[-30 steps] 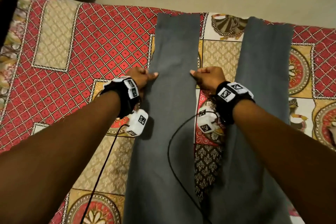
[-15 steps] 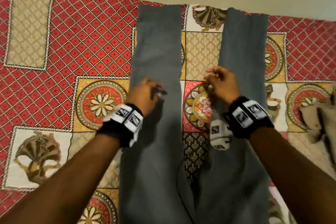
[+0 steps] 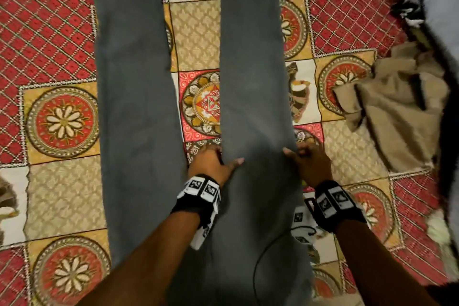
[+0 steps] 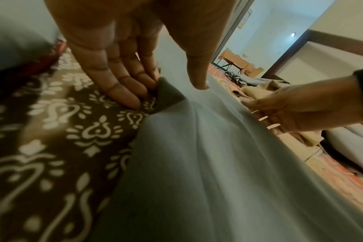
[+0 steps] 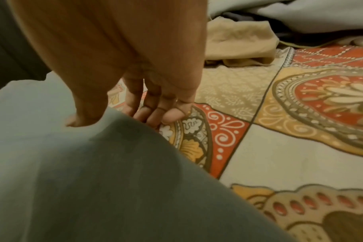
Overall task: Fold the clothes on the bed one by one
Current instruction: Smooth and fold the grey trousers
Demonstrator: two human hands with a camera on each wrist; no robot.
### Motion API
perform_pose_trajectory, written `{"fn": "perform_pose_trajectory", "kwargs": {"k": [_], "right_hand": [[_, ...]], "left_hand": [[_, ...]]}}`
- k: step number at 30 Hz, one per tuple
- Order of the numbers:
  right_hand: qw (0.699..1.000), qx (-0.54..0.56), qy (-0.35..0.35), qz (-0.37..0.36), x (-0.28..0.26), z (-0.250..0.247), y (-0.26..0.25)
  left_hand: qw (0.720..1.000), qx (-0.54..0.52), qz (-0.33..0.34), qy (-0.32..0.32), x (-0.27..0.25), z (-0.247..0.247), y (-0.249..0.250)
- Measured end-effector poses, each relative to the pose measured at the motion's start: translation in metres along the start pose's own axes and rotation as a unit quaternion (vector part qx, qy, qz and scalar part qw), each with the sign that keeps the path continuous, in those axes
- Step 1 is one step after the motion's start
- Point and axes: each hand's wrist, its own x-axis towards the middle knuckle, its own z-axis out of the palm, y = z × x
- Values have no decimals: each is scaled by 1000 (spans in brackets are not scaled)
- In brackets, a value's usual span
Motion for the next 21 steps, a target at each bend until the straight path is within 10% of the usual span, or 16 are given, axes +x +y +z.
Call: {"fn": "perform_pose_trajectory", "kwargs": {"k": [14,21], "right_hand": [[983,180,-33,-24,74,-22,-62],[970,55,-121,-205,170,-28,-133]], "left_hand": [[922,-383,-57,-11,50,-42,18],[982,-103,157,-35,129,-84,100]]}}
